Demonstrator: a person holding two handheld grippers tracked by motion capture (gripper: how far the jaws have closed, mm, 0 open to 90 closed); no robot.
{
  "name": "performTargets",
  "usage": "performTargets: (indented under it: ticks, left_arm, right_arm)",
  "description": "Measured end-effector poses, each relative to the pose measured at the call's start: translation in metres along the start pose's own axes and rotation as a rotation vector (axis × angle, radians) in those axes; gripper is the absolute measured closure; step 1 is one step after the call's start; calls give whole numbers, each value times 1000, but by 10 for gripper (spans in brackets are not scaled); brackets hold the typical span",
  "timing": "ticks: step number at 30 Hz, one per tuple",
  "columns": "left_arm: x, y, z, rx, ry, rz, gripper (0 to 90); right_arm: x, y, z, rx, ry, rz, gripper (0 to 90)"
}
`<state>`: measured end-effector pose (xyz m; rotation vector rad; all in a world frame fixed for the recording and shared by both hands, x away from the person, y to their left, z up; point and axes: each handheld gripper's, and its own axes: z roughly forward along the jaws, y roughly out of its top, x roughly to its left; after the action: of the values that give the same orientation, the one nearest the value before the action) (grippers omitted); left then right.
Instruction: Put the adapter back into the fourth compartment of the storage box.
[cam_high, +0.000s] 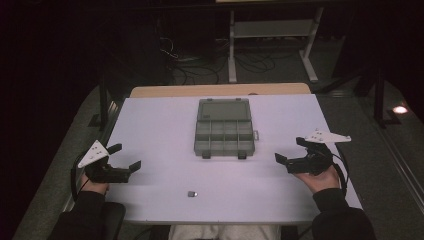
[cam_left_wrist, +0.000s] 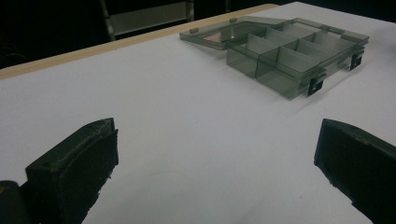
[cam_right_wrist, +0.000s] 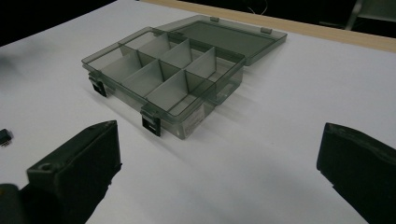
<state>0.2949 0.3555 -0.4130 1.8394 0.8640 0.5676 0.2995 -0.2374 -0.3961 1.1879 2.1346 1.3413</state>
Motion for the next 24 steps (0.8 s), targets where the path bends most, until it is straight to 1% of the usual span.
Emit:
performTargets:
  ticks: [8, 24]
  left_arm:
    - [-1, 0, 0, 1, -7, 2, 0]
    - [-2, 0, 0, -9, -17, 10, 0]
  right_arm:
    - [1, 0, -3, -9, -9, -12, 0]
    - [4, 1, -2, 11, -8, -30, 0]
